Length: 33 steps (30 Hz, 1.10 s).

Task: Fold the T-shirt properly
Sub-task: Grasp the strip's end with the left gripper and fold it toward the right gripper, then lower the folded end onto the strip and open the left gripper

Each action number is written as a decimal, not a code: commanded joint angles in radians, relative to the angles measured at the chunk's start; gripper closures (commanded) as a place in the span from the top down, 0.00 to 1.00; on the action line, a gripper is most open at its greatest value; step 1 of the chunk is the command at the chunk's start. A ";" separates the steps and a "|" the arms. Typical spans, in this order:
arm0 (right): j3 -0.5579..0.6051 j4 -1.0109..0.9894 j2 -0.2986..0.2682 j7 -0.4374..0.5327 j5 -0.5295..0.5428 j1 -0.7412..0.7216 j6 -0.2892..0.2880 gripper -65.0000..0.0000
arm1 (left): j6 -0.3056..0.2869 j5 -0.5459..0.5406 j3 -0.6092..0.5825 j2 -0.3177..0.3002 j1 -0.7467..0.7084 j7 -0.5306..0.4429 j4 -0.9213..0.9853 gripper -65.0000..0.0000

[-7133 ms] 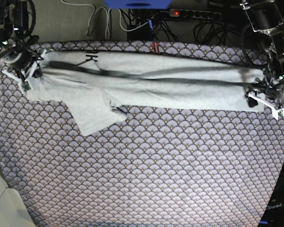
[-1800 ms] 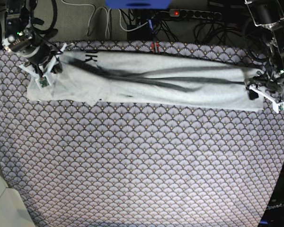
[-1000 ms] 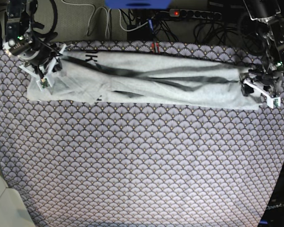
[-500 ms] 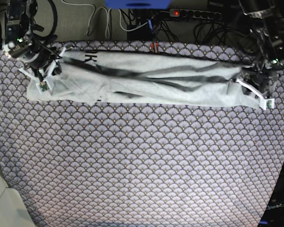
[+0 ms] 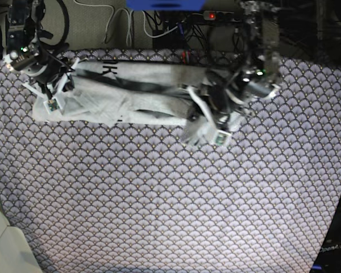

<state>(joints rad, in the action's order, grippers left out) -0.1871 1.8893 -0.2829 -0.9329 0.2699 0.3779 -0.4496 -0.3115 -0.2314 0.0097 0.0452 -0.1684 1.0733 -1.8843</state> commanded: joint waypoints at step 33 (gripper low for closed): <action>-0.013 0.014 -0.017 0.012 0.007 -0.020 -0.001 0.11 | -0.004 -0.078 -0.233 0.048 0.071 -0.094 0.062 1.00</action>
<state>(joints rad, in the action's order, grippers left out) -0.1921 1.8885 -0.2871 -0.9344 0.2703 0.3599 -0.4492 -0.3153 -0.3004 -0.2214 0.0822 -0.1104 1.0039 -1.8042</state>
